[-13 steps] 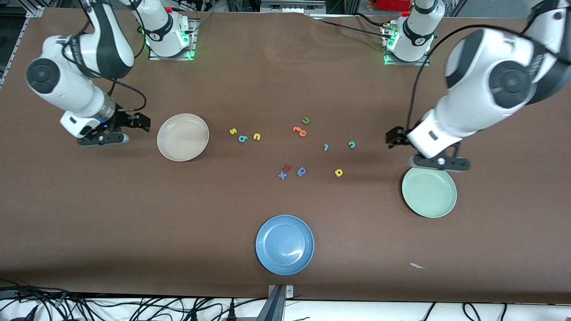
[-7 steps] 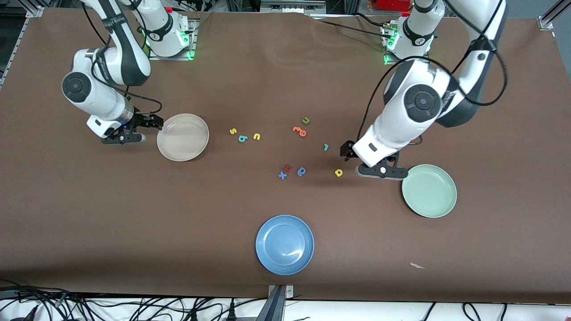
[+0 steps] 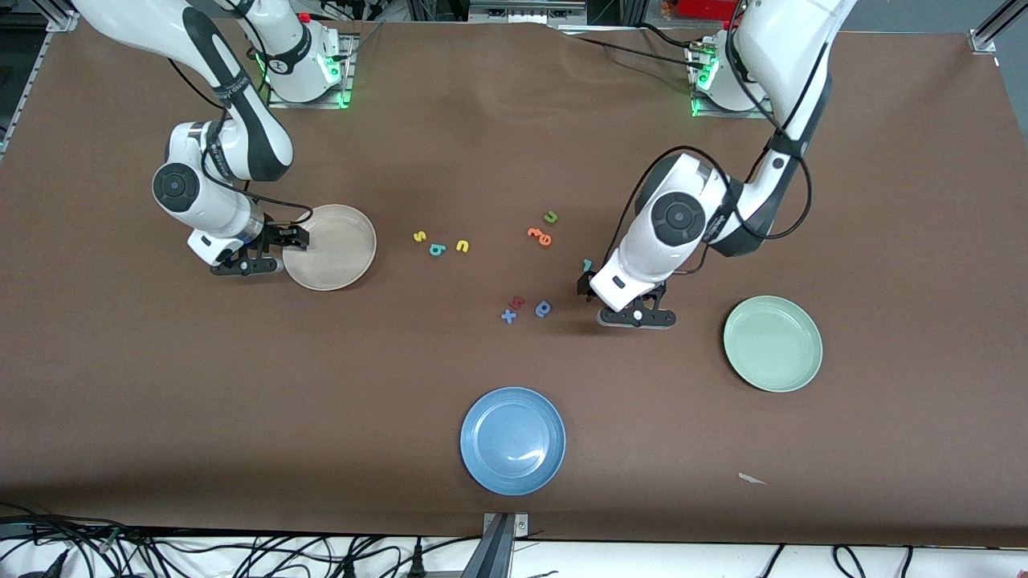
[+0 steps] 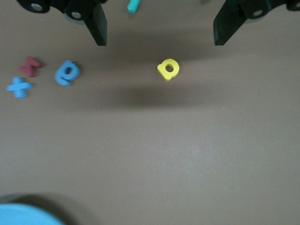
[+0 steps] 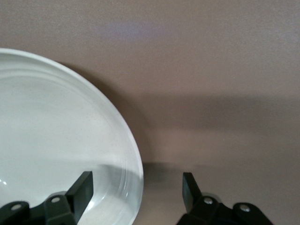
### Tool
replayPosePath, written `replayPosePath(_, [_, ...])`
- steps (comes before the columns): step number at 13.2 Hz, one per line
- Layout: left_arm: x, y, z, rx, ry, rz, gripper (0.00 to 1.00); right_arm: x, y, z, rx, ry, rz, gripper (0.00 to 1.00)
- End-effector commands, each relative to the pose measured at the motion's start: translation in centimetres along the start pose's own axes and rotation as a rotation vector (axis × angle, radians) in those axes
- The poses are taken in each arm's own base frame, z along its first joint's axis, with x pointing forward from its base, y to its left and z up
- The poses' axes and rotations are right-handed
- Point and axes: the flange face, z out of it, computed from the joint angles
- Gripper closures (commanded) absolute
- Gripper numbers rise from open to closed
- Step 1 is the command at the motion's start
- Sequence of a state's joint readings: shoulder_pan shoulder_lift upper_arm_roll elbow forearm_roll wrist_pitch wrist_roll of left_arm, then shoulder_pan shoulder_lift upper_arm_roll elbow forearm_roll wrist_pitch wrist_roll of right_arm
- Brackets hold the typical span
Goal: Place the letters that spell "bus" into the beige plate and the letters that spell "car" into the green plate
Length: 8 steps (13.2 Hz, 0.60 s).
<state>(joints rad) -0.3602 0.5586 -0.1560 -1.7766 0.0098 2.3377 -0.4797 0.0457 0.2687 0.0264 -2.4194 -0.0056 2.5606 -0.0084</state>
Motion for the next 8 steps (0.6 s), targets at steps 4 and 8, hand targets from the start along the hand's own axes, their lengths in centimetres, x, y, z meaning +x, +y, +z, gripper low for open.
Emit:
replayPosePath(4, [0.3,0.0,3.1,0.047,-0.019,0.009,0.06,0.0,-1.4,-2.7,0.004,0.022,-0.024,0.05])
replayPosePath(8, [0.7,0.2,5.2,0.046,-0.038,-0.007,0.11,-0.7,-6.1,-4.3,0.011,0.022,-0.025,0.02])
